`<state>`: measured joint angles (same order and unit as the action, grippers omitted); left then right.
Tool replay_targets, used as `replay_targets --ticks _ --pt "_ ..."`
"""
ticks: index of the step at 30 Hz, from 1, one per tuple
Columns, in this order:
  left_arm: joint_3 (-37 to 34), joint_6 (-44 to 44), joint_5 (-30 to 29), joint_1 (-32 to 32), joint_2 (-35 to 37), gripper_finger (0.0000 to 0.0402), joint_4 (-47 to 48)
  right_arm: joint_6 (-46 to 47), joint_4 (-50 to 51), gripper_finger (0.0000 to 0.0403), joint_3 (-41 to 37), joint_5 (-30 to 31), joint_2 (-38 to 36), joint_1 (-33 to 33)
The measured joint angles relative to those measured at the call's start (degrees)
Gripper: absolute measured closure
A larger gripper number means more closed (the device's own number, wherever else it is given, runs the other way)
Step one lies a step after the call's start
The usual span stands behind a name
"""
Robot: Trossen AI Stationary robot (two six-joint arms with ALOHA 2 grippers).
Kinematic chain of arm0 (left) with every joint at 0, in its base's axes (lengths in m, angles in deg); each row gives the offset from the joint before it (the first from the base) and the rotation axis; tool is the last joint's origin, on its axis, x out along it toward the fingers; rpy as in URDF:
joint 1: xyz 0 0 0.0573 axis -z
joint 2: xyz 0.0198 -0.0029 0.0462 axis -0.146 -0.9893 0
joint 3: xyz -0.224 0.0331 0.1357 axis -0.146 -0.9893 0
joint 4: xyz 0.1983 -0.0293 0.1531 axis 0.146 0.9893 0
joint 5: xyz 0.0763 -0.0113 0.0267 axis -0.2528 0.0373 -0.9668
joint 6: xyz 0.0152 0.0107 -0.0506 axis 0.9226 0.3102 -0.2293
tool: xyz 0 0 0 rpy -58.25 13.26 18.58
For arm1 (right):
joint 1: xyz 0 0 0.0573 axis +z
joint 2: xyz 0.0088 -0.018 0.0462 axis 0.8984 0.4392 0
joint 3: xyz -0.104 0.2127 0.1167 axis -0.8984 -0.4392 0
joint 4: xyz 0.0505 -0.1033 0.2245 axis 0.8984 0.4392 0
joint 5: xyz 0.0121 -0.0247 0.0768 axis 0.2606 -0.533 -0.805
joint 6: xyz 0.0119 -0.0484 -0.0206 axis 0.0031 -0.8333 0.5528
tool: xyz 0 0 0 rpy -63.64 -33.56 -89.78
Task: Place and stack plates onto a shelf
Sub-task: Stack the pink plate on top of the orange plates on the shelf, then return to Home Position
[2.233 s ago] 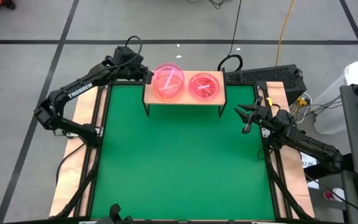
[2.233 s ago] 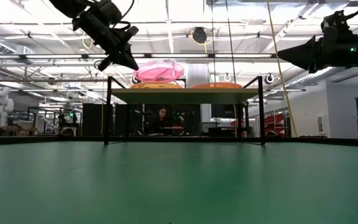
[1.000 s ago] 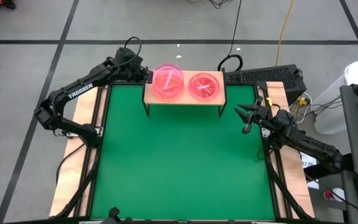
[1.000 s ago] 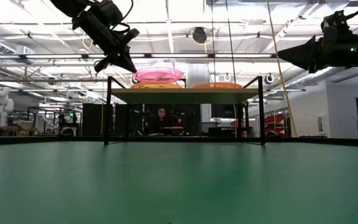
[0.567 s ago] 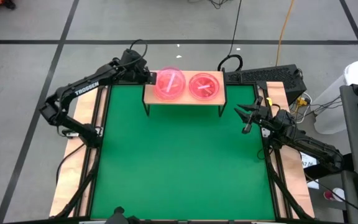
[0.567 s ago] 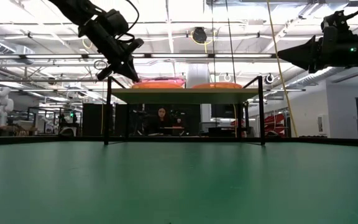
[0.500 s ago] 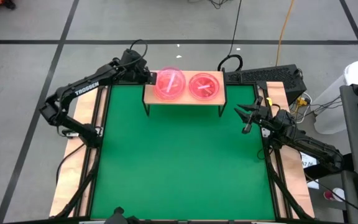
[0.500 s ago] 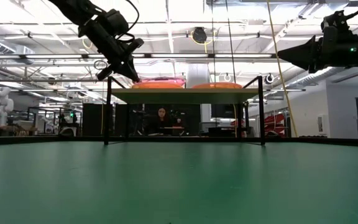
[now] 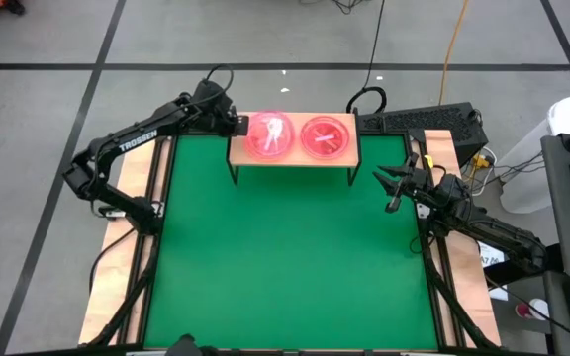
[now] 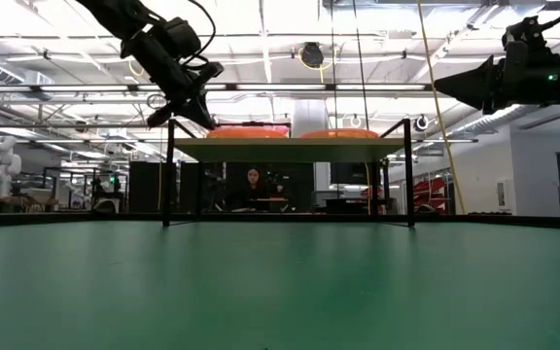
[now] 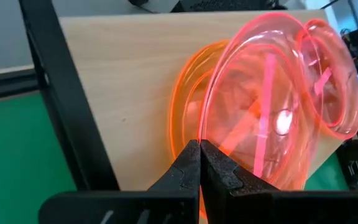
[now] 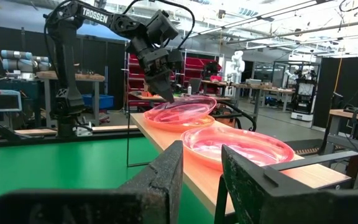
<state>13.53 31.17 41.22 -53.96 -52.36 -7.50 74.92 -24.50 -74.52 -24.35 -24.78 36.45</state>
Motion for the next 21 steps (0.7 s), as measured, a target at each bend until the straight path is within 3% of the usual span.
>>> replay_targets --ticks 7,15,21 --pt "-0.02 0.96 -0.03 -0.15 1.27 0.0396 0.36 0.00 0.00 0.0309 0.00 0.00 0.02 0.02" --pt "-0.02 3.69 -0.51 -0.15 1.30 0.0343 0.11 -0.02 0.00 0.0309 -0.01 0.00 0.01 0.02" --pt "-0.02 4.05 -0.52 -0.15 1.30 0.0335 0.14 0.00 0.00 0.0309 0.00 0.00 0.02 0.02"
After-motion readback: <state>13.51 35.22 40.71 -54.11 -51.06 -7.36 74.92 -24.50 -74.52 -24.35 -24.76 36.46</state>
